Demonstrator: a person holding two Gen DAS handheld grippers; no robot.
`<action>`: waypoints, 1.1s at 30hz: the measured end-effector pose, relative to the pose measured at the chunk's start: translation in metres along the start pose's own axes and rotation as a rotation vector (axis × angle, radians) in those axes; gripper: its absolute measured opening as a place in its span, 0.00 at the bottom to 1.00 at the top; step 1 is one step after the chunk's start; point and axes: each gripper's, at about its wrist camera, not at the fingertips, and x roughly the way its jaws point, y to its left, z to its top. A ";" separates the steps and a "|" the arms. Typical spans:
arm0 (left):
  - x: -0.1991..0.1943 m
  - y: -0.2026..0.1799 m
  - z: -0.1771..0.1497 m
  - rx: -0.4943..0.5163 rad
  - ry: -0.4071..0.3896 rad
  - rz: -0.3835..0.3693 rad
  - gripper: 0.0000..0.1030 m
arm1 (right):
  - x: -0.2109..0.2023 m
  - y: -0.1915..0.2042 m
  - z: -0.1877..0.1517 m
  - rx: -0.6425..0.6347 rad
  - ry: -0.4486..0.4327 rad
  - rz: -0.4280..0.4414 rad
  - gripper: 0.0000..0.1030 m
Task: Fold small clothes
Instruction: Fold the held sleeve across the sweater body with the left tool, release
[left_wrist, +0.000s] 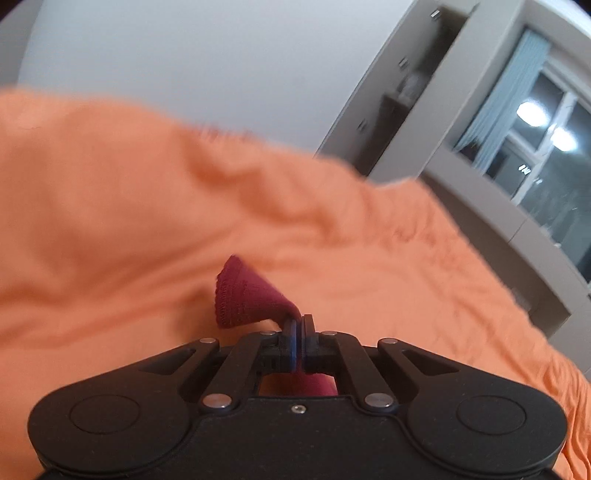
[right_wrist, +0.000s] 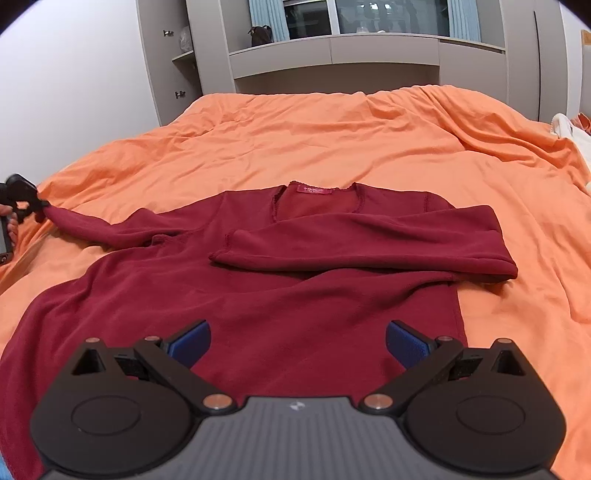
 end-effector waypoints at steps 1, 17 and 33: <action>-0.004 -0.003 0.004 0.008 -0.008 -0.013 0.01 | 0.001 0.000 0.000 0.005 0.000 0.000 1.00; -0.070 -0.150 -0.019 0.392 -0.060 -0.295 0.01 | -0.004 -0.012 0.001 0.051 -0.033 0.023 1.00; -0.050 -0.307 -0.233 0.610 0.267 -0.532 0.01 | -0.032 -0.064 -0.007 0.134 -0.061 -0.060 1.00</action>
